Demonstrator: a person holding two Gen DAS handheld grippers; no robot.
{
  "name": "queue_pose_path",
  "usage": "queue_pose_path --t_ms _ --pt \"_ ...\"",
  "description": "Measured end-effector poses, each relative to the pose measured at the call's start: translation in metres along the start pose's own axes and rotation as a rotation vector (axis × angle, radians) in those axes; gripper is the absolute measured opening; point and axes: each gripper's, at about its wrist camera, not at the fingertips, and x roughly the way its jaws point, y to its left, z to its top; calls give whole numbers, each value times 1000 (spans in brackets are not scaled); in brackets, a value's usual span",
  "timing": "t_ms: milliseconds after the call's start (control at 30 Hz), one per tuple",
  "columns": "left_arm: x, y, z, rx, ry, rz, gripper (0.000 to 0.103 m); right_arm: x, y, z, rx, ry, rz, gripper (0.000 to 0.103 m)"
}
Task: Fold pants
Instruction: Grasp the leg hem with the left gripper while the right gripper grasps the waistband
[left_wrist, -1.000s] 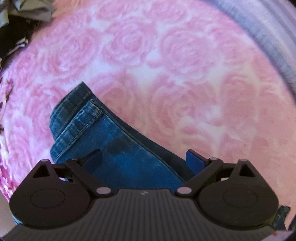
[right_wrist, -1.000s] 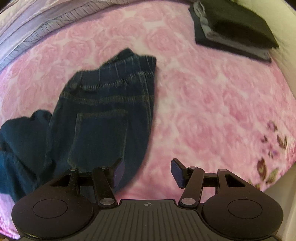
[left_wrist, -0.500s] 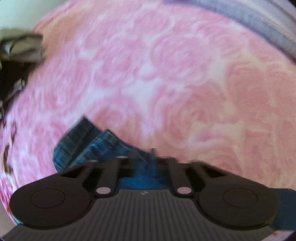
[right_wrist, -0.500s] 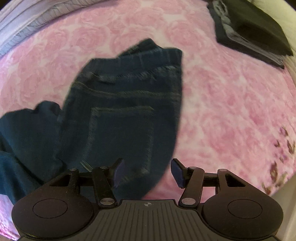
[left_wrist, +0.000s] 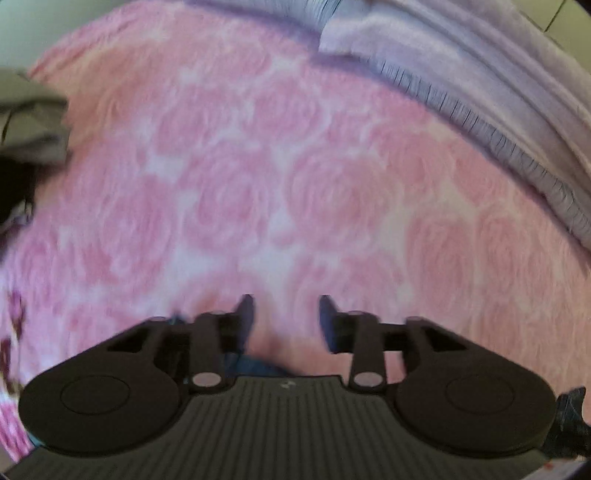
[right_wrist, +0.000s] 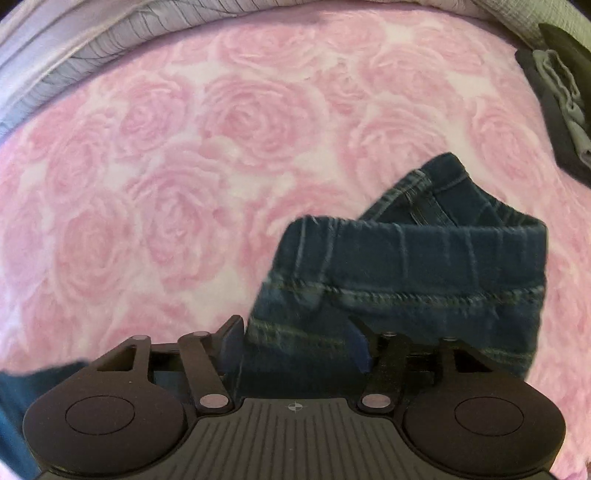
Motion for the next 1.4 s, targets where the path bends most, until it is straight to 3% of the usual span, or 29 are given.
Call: queue_pose_path --t_ms 33,100,233,300,533,567,633,700,800,900,967,1000,1033,1100,1233,1400 --pt "1 3 -8 -23 34 -8 37 0 -1 -2 5 -17 -13 55" --pt "8 6 -20 -59 101 -19 41 -2 -6 -8 25 -12 25 14" --pt "24 1 -35 -108 168 16 61 -21 -26 -16 69 -44 -13 9" --pt "33 -1 -38 -150 184 34 78 -30 -44 -21 118 -50 -6 9" --pt "75 -25 -42 -133 207 105 92 -44 -108 -59 244 -61 49 10" --pt "79 -32 -45 -110 205 132 91 -45 -113 -64 257 -60 62 12" --pt "77 -44 -52 -49 182 179 77 -43 -121 -71 273 -53 85 14" --pt "67 -51 -63 22 136 188 43 -41 -124 -71 287 -50 111 16" --pt "50 -51 -79 58 92 168 13 -41 -122 -60 299 -53 122 23" --pt "30 -43 -81 45 28 144 10 -38 -115 -45 304 -48 147 31" --pt "21 -40 -73 31 -13 132 9 -30 -109 -35 292 -53 201 31" --pt "16 -39 -66 30 -30 124 9 -24 -106 -31 281 -44 216 12" --pt "10 -39 -58 32 -51 115 9 -20 -105 -27 291 -39 240 5" --pt "-2 -42 -42 56 -105 106 8 -25 -105 -21 322 -80 280 4" --pt "-29 -48 -3 28 -166 46 7 -87 -121 -10 408 -334 369 4" --pt "-73 -49 39 11 -330 15 7 -182 -162 -2 501 -653 494 4"
